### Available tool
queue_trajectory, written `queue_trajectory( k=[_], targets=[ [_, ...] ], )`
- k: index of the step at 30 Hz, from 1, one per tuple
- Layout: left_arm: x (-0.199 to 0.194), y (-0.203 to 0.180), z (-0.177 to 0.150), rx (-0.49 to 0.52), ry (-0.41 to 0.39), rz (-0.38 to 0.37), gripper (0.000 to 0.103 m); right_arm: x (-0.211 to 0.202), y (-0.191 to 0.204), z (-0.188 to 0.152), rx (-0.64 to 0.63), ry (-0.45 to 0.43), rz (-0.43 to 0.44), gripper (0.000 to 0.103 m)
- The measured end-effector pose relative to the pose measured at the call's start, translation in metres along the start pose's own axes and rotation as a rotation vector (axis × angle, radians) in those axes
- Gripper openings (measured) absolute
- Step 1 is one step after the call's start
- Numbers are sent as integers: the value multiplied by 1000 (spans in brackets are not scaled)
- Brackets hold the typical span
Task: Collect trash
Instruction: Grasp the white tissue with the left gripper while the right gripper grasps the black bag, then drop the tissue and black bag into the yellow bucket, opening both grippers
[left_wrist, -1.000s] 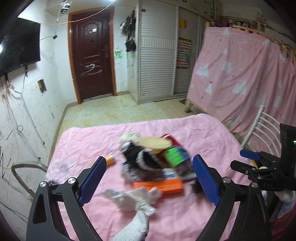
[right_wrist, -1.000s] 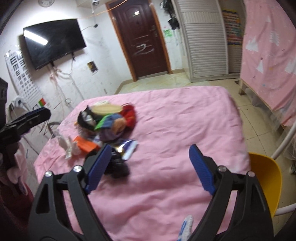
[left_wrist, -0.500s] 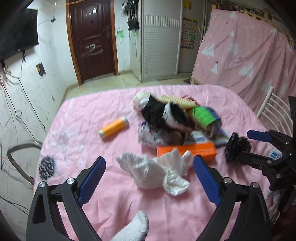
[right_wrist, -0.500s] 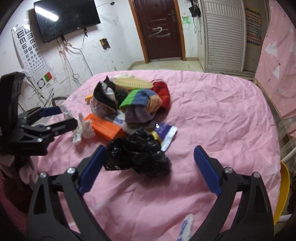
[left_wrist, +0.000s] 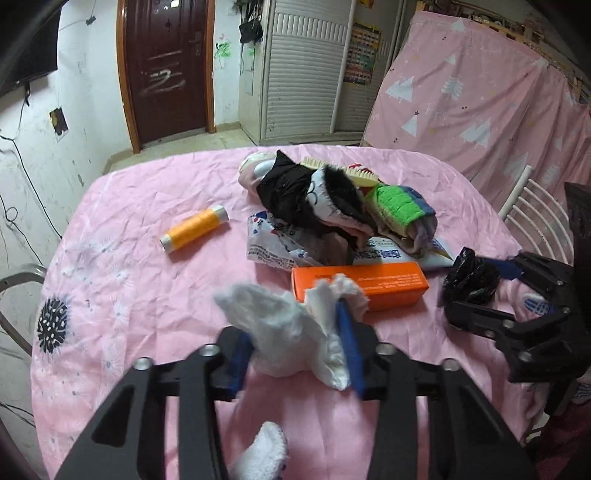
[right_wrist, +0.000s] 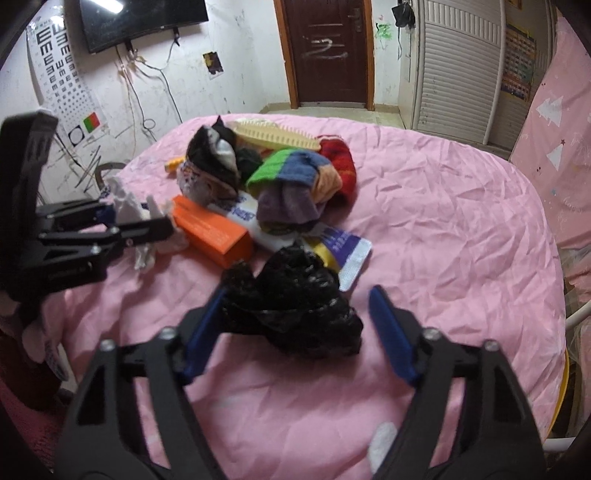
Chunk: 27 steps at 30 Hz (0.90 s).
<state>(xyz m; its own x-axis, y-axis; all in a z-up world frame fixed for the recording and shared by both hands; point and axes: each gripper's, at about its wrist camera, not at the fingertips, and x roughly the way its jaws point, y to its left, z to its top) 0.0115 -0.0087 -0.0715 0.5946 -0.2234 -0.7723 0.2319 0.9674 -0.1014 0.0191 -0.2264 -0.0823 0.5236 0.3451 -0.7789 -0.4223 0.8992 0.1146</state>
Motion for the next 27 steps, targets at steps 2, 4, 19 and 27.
queue_trajectory(
  k=[2,4,19,27],
  targets=[
    [-4,0,0,-5,-10,-1,19,1,2,-1,-13,2,-4,47],
    [-9,1,1,-15,-20,-2,17,-1,4,-3,-27,-10,-11,39],
    [-68,-26,18,11,-162,-27,14,-52,-29,0,65,-175,-13,34],
    [-93,-78,33,89,-271,-117,14,-91,-75,-15,159,-259,-71,34]
  ],
)
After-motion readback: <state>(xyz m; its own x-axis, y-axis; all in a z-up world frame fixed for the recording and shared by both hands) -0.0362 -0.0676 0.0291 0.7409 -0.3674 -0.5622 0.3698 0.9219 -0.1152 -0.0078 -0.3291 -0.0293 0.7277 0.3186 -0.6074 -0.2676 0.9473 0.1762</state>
